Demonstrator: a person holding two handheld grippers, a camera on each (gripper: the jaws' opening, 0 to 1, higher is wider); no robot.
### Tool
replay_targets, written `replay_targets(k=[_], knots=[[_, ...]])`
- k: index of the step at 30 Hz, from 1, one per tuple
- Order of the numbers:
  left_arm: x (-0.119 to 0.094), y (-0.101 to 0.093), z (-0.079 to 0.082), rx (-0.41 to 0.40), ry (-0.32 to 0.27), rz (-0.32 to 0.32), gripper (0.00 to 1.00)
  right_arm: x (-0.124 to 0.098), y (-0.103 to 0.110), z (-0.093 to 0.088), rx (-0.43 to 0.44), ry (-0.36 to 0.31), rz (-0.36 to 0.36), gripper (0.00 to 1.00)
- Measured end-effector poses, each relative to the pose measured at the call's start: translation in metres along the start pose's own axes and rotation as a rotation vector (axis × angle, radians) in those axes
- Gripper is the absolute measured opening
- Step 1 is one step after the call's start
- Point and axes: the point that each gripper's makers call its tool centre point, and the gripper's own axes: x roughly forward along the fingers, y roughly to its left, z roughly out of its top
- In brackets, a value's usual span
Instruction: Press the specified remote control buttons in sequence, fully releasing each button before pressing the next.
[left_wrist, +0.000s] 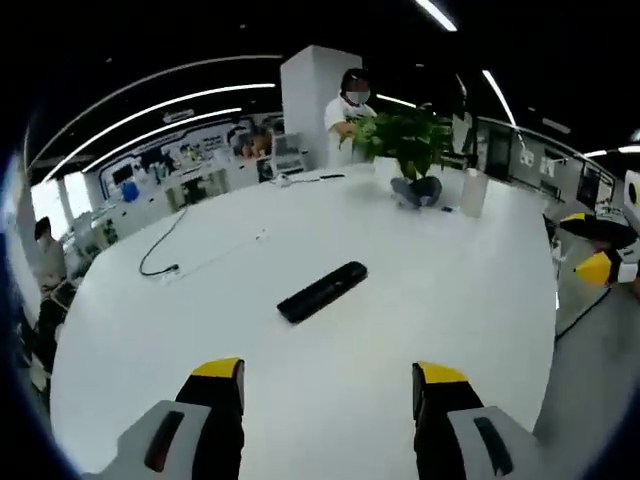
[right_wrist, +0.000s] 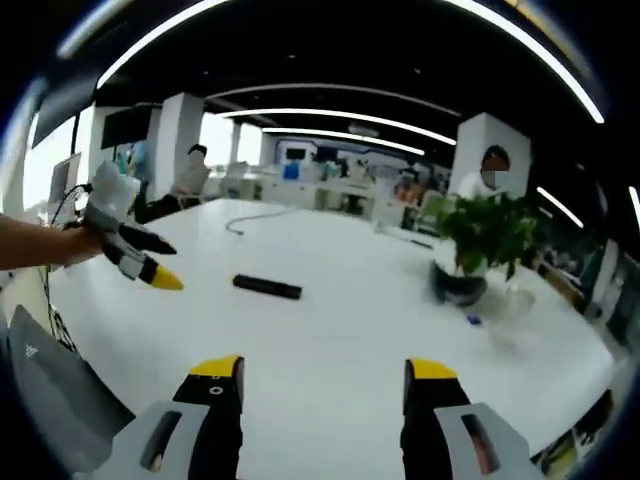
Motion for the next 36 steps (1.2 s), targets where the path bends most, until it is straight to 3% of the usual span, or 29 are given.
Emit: replay_targets(k=[5, 10, 12, 14, 16, 17, 19, 21, 23, 27, 31, 36], knots=[[-0.045, -0.017, -0.002, -0.098, -0.08, 0.071, 0.74, -0.001, -0.009, 0.003, -0.013, -0.016, -0.036, 0.63], [-0.07, -0.036, -0.023, -0.23, -0.073, 0.071, 0.79, -0.001, -0.017, -0.003, -0.023, -0.001, -0.053, 0.63], [-0.076, -0.034, -0.03, -0.196, -0.095, 0.114, 0.8, -0.002, -0.021, -0.002, -0.018, -0.011, -0.061, 0.63], [-0.081, -0.028, -0.041, -0.145, -0.072, 0.165, 0.8, 0.0, -0.024, -0.007, 0.008, 0.0, -0.065, 0.63], [-0.079, -0.028, -0.054, -0.159, -0.031, 0.157, 0.82, 0.003, -0.024, -0.011, 0.042, 0.016, -0.052, 0.63], [-0.079, -0.03, -0.06, -0.182, -0.005, 0.15, 0.82, 0.003, -0.019, -0.007, 0.086, -0.006, -0.023, 0.64], [-0.082, -0.029, -0.064, -0.137, 0.0, 0.182, 0.83, 0.003, -0.019, -0.004, 0.129, -0.032, -0.013, 0.68], [-0.083, -0.025, -0.058, -0.082, -0.043, 0.222, 0.82, 0.004, -0.024, -0.01, 0.132, -0.005, -0.026, 0.7], [-0.081, -0.024, -0.056, -0.076, -0.036, 0.237, 0.82, 0.006, -0.025, -0.015, 0.139, 0.015, -0.029, 0.7], [-0.082, -0.03, -0.052, 0.022, -0.053, 0.256, 0.84, 0.004, -0.028, -0.01, 0.069, -0.008, -0.077, 0.78], [-0.082, -0.029, -0.048, 0.012, -0.082, 0.261, 0.99, 0.004, -0.029, -0.011, 0.071, -0.005, -0.086, 0.84], [-0.088, -0.023, -0.041, -0.003, -0.133, 0.287, 1.0, 0.005, -0.029, -0.012, 0.067, -0.001, -0.089, 0.85]])
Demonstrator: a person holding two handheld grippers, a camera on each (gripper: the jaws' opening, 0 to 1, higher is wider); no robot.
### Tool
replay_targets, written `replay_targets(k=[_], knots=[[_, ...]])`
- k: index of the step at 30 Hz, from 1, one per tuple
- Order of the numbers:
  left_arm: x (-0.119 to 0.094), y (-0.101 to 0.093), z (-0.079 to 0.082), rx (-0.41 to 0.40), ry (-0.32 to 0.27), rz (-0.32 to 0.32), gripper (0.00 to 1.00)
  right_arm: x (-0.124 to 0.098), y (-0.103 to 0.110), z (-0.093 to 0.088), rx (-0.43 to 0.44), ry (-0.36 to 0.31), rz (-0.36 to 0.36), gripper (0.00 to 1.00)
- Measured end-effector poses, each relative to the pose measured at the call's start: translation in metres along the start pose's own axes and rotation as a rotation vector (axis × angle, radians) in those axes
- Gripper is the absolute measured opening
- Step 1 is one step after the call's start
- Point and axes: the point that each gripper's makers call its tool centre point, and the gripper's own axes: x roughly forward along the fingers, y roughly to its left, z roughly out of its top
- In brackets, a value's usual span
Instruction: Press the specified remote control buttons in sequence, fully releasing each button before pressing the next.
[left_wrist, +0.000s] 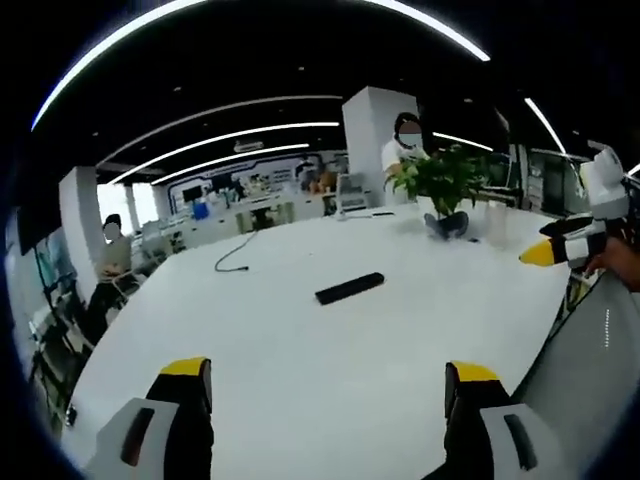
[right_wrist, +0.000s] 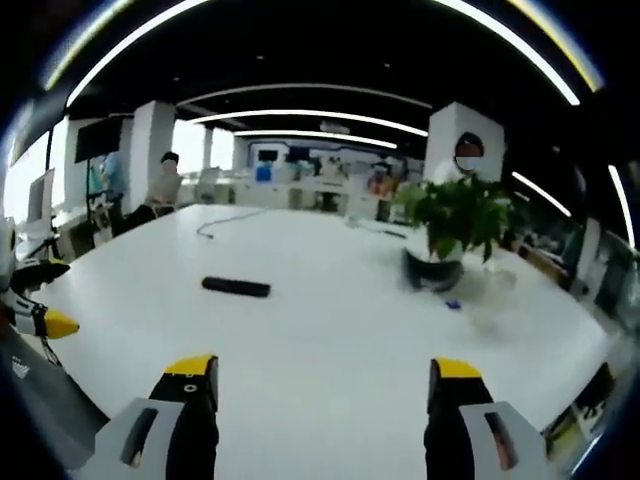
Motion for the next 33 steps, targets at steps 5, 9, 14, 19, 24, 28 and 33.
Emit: replay_targets(k=[5, 9, 14, 19, 24, 28, 33], knots=[[0.0, 0.002, -0.002, -0.004, 0.013, 0.014, 1.0, -0.002, 0.004, 0.005, 0.007, -0.026, 0.016, 0.87], [-0.002, -0.002, -0.002, 0.035, 0.013, 0.008, 1.0, -0.002, 0.004, 0.012, 0.048, -0.072, 0.032, 0.92], [-0.004, 0.0, 0.002, 0.042, -0.007, 0.017, 0.99, -0.003, 0.005, 0.016, 0.059, -0.107, 0.036, 0.96], [-0.005, 0.004, 0.003, 0.039, -0.009, 0.032, 0.98, -0.004, 0.005, 0.018, 0.057, -0.114, 0.034, 0.99], [-0.006, 0.008, 0.004, 0.01, -0.022, 0.04, 0.98, -0.003, 0.004, 0.018, 0.057, -0.116, 0.028, 0.99], [-0.005, 0.01, 0.002, 0.013, -0.021, 0.048, 0.98, -0.002, 0.005, 0.014, 0.047, -0.093, 0.031, 0.98], [-0.007, 0.014, 0.005, 0.01, -0.045, 0.063, 0.99, -0.001, 0.006, 0.012, 0.043, -0.083, 0.035, 0.97]])
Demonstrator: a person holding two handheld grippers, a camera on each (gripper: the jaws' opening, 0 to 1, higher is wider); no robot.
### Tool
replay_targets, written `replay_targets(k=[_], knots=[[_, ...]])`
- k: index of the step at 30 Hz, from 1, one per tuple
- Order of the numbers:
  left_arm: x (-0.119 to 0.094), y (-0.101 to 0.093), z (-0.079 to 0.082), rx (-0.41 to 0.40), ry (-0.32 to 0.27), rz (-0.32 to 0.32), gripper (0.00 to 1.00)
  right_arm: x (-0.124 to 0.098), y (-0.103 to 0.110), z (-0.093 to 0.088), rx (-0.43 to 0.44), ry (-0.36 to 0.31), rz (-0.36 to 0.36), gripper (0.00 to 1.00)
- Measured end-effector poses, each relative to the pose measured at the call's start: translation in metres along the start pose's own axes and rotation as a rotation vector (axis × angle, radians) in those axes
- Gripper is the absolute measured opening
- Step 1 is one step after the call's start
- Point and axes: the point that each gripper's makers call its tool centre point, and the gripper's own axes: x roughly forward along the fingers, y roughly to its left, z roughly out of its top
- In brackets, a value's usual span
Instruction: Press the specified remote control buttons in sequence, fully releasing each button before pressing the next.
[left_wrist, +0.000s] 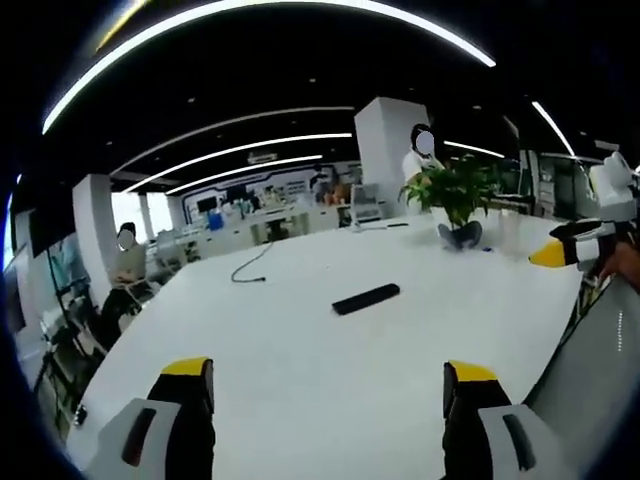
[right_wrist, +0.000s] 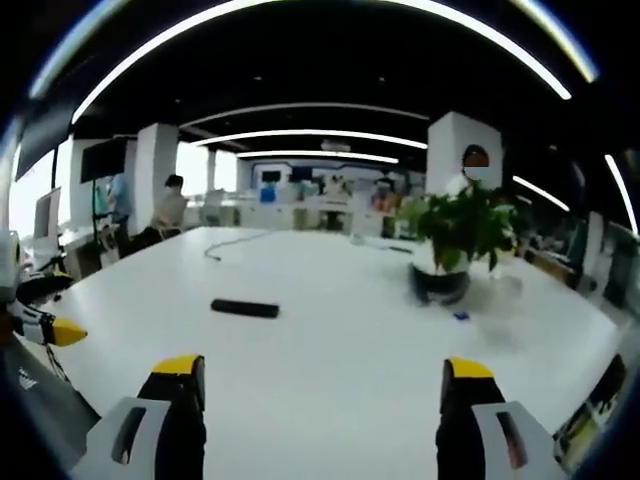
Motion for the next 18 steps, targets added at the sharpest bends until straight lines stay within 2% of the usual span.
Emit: replay_targets(k=[4, 18], knots=[[-0.0001, 0.0044, 0.0007, 0.001, -0.01, 0.022, 1.0, 0.0006, 0.0011, -0.0015, -0.013, 0.008, 0.002, 0.95], [0.0008, 0.0026, -0.0014, 0.0, 0.0, 0.018, 1.0, 0.0027, 0.0044, -0.0084, -0.038, 0.046, 0.015, 0.91]])
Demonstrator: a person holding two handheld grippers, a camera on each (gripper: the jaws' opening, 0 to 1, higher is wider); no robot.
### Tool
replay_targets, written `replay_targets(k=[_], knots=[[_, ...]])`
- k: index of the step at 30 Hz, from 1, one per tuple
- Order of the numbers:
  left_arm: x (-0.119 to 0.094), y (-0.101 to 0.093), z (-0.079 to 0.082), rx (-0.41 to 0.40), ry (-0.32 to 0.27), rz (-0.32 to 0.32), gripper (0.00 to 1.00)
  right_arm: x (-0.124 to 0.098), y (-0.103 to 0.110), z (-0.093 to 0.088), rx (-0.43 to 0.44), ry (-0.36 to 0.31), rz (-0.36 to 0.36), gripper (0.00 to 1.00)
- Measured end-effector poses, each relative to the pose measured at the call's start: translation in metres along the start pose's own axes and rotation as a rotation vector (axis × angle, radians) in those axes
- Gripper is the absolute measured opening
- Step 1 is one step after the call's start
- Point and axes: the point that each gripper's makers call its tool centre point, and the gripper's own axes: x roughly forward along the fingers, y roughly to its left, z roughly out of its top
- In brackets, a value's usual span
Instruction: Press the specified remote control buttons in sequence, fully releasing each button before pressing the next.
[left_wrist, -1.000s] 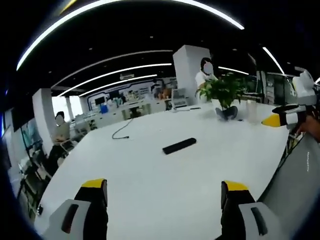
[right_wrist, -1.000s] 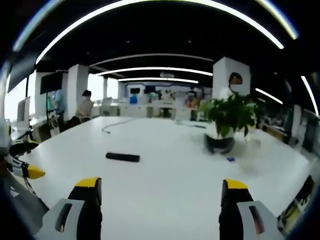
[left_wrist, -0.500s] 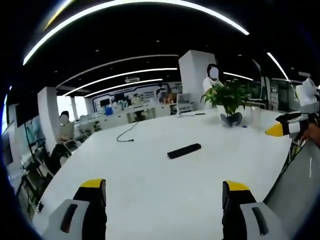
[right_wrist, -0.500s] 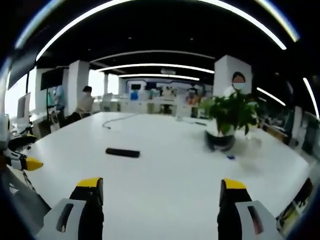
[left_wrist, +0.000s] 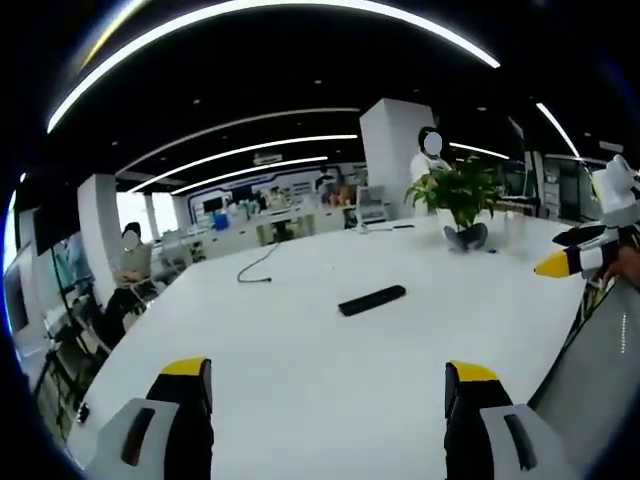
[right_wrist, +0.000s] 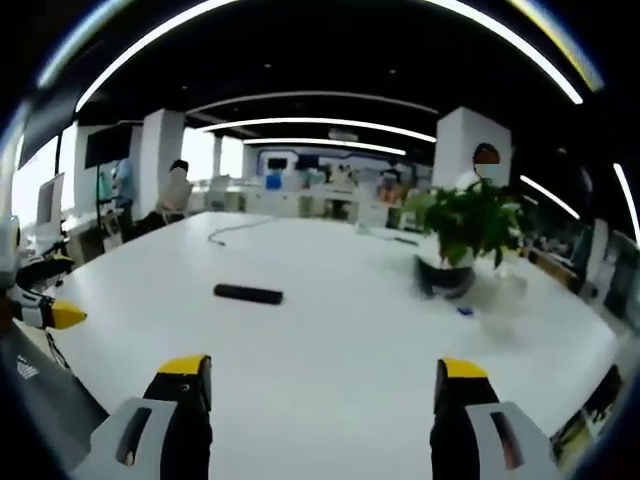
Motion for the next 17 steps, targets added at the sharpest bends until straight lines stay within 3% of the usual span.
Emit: replay_targets(k=[12, 17], knots=[[0.0, 0.0007, -0.0007, -0.005, 0.008, 0.002, 0.99, 0.0002, 0.001, -0.0022, -0.006, 0.015, 0.003, 0.89], [-0.0012, 0.0055, 0.0035, -0.023, -0.017, 0.018, 0.99, 0.0007, 0.0018, -0.0047, -0.004, 0.03, 0.01, 0.88]])
